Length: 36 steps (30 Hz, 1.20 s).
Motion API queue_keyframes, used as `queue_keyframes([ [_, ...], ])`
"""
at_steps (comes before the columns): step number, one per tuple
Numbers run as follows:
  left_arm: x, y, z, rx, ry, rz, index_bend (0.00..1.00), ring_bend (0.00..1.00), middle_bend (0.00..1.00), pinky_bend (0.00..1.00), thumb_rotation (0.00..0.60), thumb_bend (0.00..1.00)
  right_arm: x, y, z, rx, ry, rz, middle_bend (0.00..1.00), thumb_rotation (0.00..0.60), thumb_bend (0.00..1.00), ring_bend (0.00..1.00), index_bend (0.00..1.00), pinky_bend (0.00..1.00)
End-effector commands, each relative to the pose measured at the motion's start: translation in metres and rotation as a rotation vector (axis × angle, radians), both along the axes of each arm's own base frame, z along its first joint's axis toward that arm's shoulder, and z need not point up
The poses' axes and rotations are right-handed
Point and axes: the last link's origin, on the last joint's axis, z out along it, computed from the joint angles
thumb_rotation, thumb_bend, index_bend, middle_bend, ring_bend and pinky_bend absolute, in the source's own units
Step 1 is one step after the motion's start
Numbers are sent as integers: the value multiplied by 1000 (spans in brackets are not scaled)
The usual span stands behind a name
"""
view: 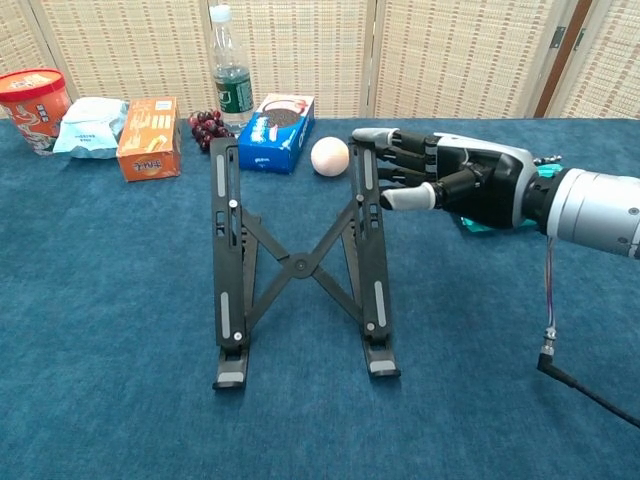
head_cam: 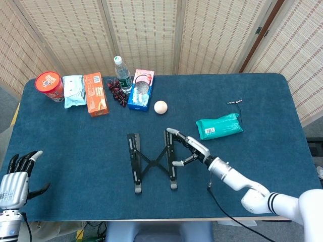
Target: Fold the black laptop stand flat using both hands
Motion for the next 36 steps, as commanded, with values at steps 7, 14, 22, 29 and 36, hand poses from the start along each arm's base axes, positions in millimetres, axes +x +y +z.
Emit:
queue_keyframes([
  [7, 0, -2, 1, 0, 3, 0, 132, 136, 142, 0, 600, 146, -5, 26, 18, -20, -19, 75, 48, 600, 0, 0, 0, 43],
  [14, 5, -1, -1, -7, 6, -15, 133, 136, 142, 0, 600, 147, -9, 55, 41, -49, -10, 165, 48, 600, 0, 0, 0, 43],
  [22, 7, -4, -3, -7, 5, -18, 133, 136, 142, 0, 600, 147, -9, 89, 57, -49, 14, 254, 48, 600, 0, 0, 0, 43],
  [29, 7, -7, -3, -5, 4, -16, 133, 136, 142, 0, 600, 147, -10, 107, 62, -37, 18, 275, 48, 600, 0, 0, 0, 43],
  [36, 6, -7, -3, -4, 5, -13, 133, 136, 142, 0, 600, 147, -11, 117, 65, -35, 19, 275, 48, 600, 0, 0, 0, 43],
])
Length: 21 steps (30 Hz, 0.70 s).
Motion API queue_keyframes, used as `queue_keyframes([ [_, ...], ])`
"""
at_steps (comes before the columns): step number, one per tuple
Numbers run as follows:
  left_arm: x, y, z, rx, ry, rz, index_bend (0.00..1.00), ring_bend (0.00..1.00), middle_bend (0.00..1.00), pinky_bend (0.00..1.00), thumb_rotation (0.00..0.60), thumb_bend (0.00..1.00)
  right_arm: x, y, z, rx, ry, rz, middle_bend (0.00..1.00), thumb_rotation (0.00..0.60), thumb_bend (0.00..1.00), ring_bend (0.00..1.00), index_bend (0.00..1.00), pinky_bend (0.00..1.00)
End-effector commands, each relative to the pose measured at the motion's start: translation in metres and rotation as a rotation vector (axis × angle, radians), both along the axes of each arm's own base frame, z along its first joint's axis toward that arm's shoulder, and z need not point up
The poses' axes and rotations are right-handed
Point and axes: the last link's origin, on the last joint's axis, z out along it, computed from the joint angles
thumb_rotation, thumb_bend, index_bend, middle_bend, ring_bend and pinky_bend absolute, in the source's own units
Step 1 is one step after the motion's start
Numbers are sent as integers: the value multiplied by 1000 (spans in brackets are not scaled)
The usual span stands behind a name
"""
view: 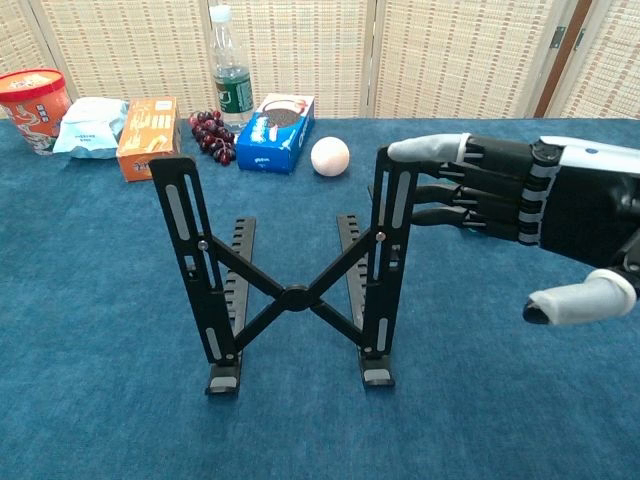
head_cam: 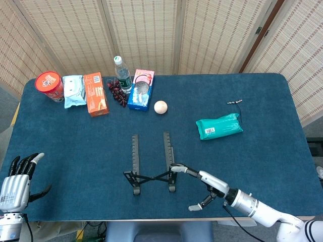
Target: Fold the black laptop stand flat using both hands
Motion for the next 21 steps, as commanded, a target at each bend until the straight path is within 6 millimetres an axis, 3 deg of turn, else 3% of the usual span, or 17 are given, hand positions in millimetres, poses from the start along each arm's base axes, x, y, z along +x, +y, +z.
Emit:
queue_keyframes([
  [1, 0, 0, 0, 0, 2, -1, 133, 136, 142, 0, 600, 147, -1, 2, 2, -5, 5, 0, 48, 600, 0, 0, 0, 43],
  [14, -2, 1, -2, -6, -3, -1, 133, 136, 142, 0, 600, 147, 0, 15, 6, 18, 3, 14, 48, 600, 0, 0, 0, 43],
  [21, -3, 1, -2, -7, -6, -3, 133, 136, 142, 0, 600, 147, -2, 10, 8, -35, 11, -5, 48, 600, 0, 0, 0, 43],
])
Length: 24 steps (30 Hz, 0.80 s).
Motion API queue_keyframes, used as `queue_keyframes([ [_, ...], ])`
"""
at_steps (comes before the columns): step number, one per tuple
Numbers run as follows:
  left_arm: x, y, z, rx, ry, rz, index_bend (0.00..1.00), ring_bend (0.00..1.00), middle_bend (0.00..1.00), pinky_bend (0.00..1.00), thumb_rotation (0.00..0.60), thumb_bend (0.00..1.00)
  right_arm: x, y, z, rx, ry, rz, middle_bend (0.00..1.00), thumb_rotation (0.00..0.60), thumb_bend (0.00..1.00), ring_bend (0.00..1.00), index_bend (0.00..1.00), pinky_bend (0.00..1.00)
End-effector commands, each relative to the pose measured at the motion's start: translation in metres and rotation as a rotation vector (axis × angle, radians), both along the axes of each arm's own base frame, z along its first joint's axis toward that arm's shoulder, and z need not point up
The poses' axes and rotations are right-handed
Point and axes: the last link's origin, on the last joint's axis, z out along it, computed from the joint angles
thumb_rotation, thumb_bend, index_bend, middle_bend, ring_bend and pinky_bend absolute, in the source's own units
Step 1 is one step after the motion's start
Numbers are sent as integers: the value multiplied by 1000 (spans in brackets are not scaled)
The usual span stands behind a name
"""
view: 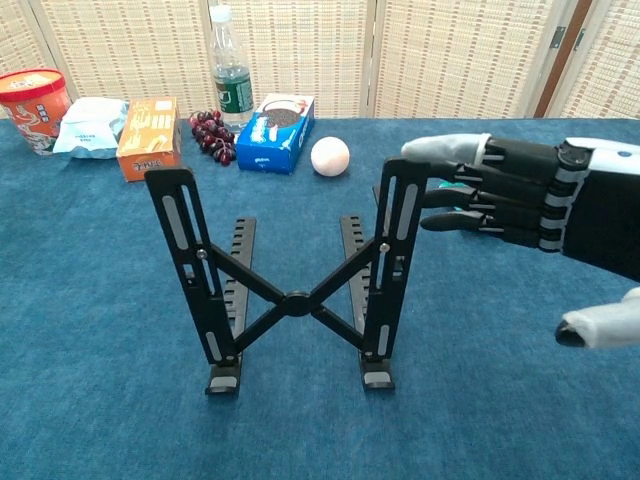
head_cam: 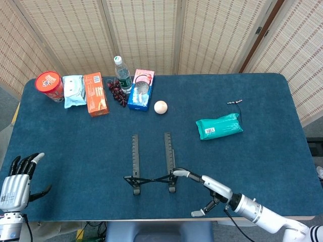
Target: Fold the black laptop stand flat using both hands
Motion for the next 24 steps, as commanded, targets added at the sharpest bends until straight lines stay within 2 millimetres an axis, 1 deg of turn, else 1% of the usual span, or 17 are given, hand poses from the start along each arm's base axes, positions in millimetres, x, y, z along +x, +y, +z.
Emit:
queue_keyframes([
  [1, 0, 0, 0, -2, 0, -3, 133, 136, 142, 0, 600, 146, 0, -3, 0, -18, 2, -10, 48, 600, 0, 0, 0, 43],
  [7, 0, 0, 0, 1, -2, -3, 133, 136, 142, 0, 600, 147, 0, -12, -6, -12, 13, -28, 48, 600, 0, 0, 0, 43],
  [14, 0, 1, -1, -1, -1, -5, 133, 136, 142, 0, 600, 147, 2, -27, -25, 40, 2, -62, 48, 600, 0, 0, 0, 43],
  [20, -2, -1, 1, 3, 2, 7, 133, 136, 142, 0, 600, 147, 1, -27, -40, 110, 5, -66, 48, 600, 0, 0, 0, 43],
  [24, -2, -2, 1, 5, 3, 12, 133, 136, 142, 0, 600, 147, 0, -25, -38, 108, 0, -51, 48, 600, 0, 0, 0, 43],
])
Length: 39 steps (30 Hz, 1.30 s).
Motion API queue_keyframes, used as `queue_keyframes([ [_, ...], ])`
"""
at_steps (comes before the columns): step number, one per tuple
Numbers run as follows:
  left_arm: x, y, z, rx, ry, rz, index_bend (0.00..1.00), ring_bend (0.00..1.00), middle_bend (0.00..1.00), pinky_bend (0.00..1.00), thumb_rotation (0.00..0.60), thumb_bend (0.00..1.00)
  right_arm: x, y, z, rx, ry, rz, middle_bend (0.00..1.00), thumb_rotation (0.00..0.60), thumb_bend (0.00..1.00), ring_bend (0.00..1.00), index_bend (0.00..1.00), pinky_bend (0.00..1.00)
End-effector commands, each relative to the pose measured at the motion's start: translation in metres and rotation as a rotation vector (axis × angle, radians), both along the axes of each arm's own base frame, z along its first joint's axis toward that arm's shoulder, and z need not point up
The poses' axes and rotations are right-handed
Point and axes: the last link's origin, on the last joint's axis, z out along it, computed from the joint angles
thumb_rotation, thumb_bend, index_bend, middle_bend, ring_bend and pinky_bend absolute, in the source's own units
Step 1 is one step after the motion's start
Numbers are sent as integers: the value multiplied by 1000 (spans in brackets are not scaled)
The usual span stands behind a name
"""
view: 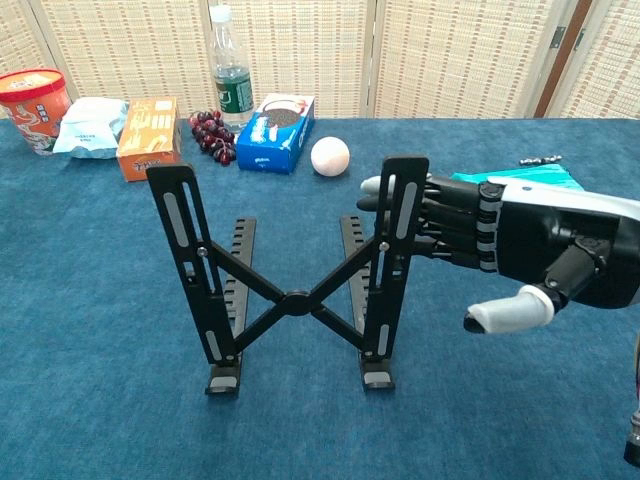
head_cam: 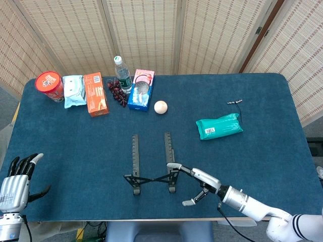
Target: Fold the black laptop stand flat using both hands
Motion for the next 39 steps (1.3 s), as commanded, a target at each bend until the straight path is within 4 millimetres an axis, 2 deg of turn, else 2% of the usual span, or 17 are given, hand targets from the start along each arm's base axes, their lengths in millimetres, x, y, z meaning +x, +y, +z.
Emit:
queue_keyframes([
  [1, 0, 0, 0, 1, 1, 0, 133, 136, 142, 0, 600, 147, 0, 2, 4, -5, -1, 14, 48, 600, 0, 0, 0, 43],
  [8, -1, 0, 1, -1, 1, 4, 133, 136, 142, 0, 600, 147, 1, 5, 29, -79, 0, 38, 48, 600, 0, 0, 0, 43],
  [14, -1, -2, 2, 4, -1, 6, 133, 136, 142, 0, 600, 146, 9, -1, 36, -109, 3, 58, 48, 600, 0, 0, 0, 43],
  [17, -1, -2, 2, 3, 1, 6, 133, 136, 142, 0, 600, 146, 13, -10, 29, -118, 3, 50, 48, 600, 0, 0, 0, 43],
  [23, -1, -5, 2, 1, -4, 10, 133, 136, 142, 0, 600, 147, 19, -24, 1, -40, -27, 17, 48, 600, 0, 0, 0, 43],
  [30, -3, -8, 4, 6, -3, 21, 133, 136, 142, 0, 600, 147, 9, -18, -19, 67, -40, -20, 48, 600, 0, 0, 0, 43],
  [39, -2, -6, 2, 1, -4, 13, 133, 136, 142, 0, 600, 147, 0, -10, -33, 160, -75, -75, 55, 600, 5, 0, 0, 49],
])
